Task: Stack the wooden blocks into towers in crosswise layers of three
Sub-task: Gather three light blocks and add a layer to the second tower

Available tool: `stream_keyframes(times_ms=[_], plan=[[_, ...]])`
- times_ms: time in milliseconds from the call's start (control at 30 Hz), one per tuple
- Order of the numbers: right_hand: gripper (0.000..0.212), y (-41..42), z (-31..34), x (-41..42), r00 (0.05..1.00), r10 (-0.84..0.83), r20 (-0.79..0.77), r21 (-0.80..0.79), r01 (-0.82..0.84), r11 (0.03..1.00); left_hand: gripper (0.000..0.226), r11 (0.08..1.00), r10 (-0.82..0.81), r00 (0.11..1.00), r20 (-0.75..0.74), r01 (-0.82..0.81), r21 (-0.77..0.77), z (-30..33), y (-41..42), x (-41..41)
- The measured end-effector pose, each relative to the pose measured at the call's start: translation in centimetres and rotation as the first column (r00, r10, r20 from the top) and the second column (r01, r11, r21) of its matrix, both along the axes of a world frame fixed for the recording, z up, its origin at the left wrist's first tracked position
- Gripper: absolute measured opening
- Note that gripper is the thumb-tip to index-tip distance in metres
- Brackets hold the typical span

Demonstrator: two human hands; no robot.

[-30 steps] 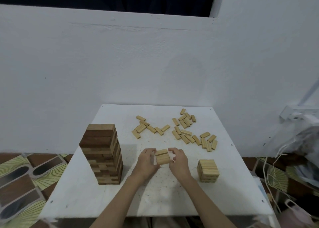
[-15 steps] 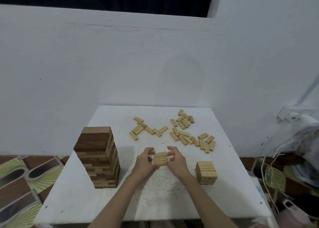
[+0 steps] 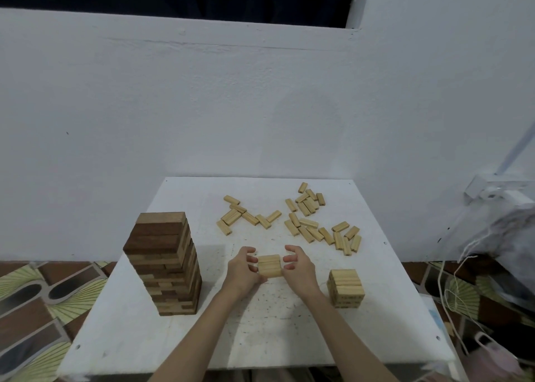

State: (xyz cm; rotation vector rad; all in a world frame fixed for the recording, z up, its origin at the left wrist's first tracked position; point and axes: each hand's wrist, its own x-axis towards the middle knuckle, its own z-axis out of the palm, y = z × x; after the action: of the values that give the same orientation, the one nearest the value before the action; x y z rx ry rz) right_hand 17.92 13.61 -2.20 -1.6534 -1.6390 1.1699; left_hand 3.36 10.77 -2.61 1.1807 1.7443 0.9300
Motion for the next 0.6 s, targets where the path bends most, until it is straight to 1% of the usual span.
stream_keyframes(times_ms=[267, 333, 367, 400, 467, 533, 600], plan=[[0.052, -0.3, 0.0, -0.3, 1.000, -0.016, 0.002, 0.001, 0.016, 1.000, 0.059, 1.000, 0.030, 0.999, -0.025, -0.030, -0.002, 0.2, 0.1, 0.4], [0.049, -0.3, 0.2, -0.2, 0.998, -0.057, 0.000, -0.007, 0.057, 0.998, 0.059, 1.000, 0.013, 0.999, -0.053, -0.013, -0.001, 0.4, 0.3, 0.4], [0.047, -0.3, 0.3, -0.1, 0.994, -0.108, -0.007, -0.018, 0.108, 0.994, 0.059, 1.000, 0.003, 0.997, -0.084, -0.003, 0.007, 0.5, 0.3, 0.3], [0.045, -0.3, 0.3, 0.0, 0.984, -0.175, -0.018, -0.044, 0.174, 0.984, 0.058, 1.000, -0.006, 0.994, -0.112, 0.008, 0.016, 0.7, 0.4, 0.3], [0.043, -0.3, 0.3, 0.0, 0.959, -0.280, -0.040, -0.149, 0.271, 0.951, 0.056, 0.999, -0.036, 0.990, -0.134, 0.039, 0.013, 0.8, 0.8, 0.0], [0.044, -0.5, 0.2, 0.0, 0.950, -0.308, -0.057, -0.248, 0.285, 0.926, 0.051, 0.997, -0.079, 0.987, -0.137, 0.078, -0.017, 1.0, 1.2, -0.1], [0.045, -0.6, 0.1, -0.2, 0.939, -0.329, -0.098, -0.295, 0.288, 0.911, 0.048, 0.994, -0.106, 0.983, -0.149, 0.099, -0.055, 1.2, 1.6, -0.3]])
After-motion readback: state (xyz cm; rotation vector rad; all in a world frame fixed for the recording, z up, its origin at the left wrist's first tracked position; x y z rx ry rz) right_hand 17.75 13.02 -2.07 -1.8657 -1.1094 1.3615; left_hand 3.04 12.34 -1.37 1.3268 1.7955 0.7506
